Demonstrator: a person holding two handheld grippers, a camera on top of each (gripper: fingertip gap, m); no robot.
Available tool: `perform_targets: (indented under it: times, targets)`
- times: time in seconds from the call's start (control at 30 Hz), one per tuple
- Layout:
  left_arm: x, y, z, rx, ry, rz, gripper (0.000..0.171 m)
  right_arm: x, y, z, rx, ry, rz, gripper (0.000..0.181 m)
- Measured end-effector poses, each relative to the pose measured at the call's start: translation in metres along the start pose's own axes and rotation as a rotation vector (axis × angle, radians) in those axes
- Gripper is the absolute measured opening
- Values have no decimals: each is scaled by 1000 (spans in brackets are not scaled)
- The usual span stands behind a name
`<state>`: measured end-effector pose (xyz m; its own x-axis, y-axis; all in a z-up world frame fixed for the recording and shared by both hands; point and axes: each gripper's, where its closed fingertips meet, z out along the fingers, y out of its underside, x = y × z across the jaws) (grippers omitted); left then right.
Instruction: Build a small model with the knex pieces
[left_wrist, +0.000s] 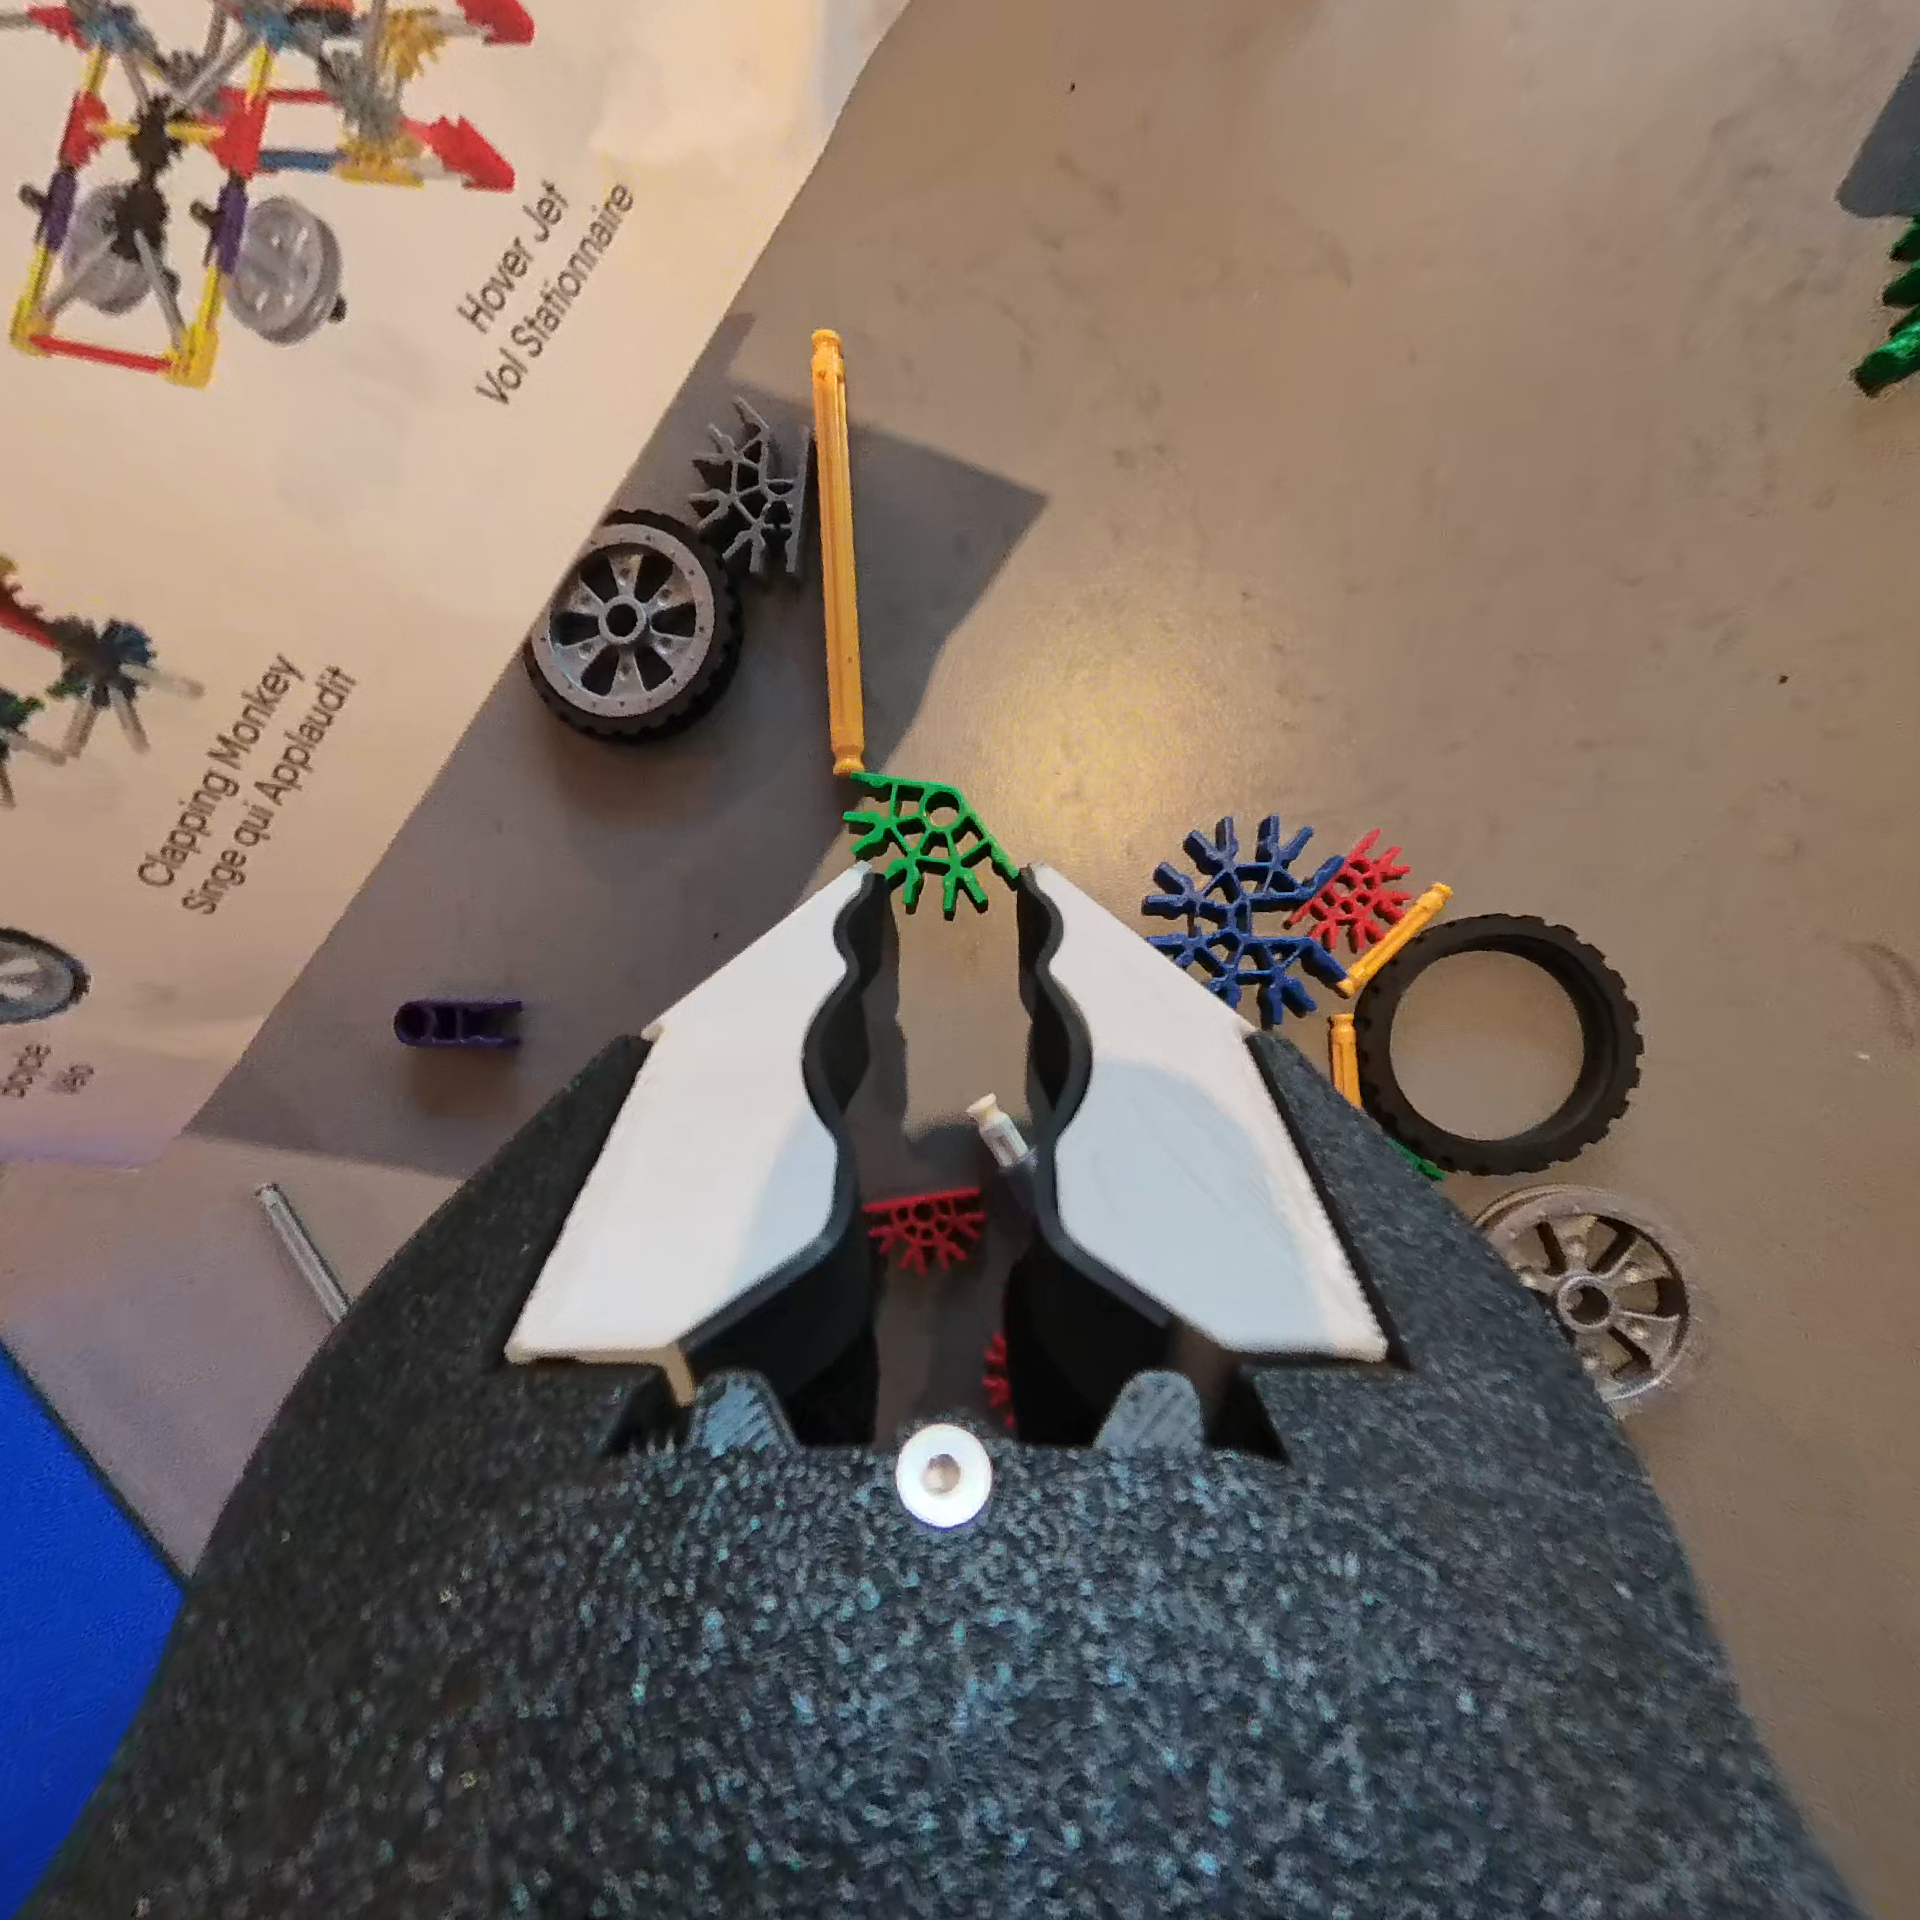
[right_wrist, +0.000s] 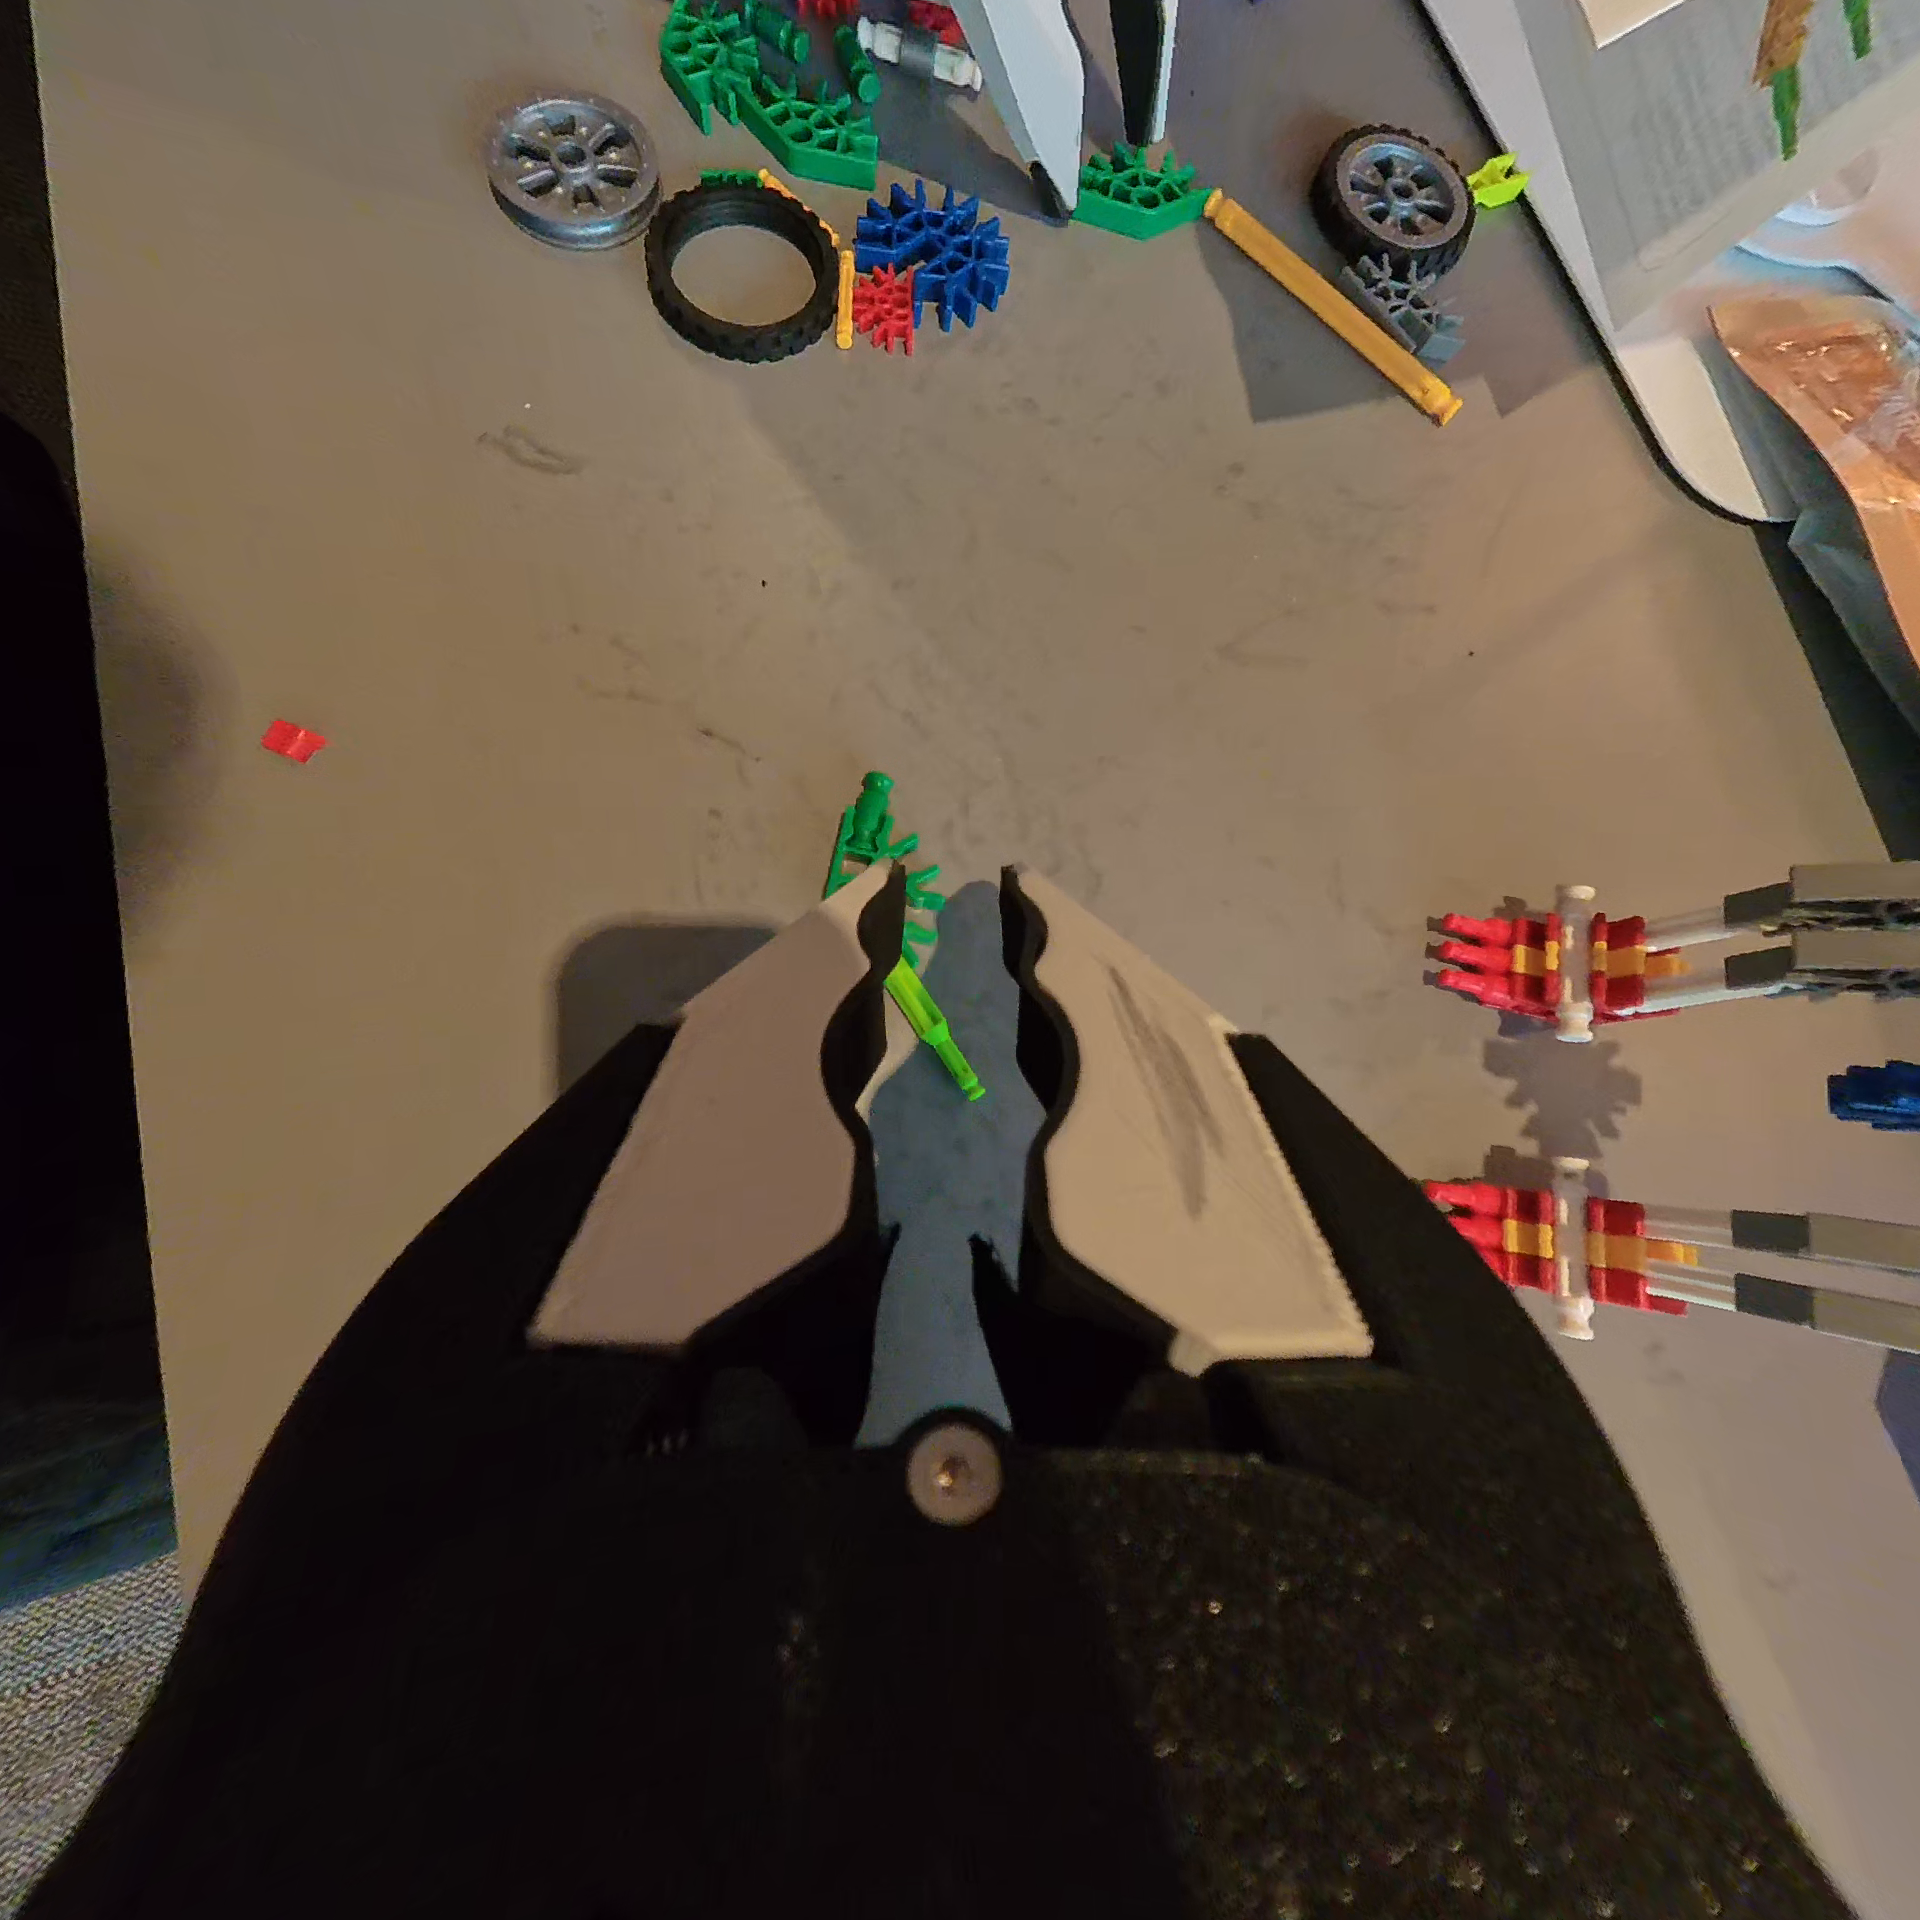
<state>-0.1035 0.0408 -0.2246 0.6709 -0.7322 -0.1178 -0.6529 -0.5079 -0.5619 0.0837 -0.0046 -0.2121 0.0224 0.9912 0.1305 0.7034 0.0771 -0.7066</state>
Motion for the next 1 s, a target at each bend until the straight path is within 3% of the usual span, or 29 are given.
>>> perform_targets:
  times: [0.13,0.2,0.57,1.0]
  targets:
    - [3,0,-3,11,-9,10,19,0,0,0,-5,-1,-4,18]
    - [6,-1,-5,22,-7,10,4,0,-1,0,-6,-2,-8,18]
    - [-16,-9,-5,35,-71,-17,40,2,-5,1,1,1,-10,18]
    - [-11,-12,11,29,-19,-49,23,3,-3,1,7,4,-3,18]
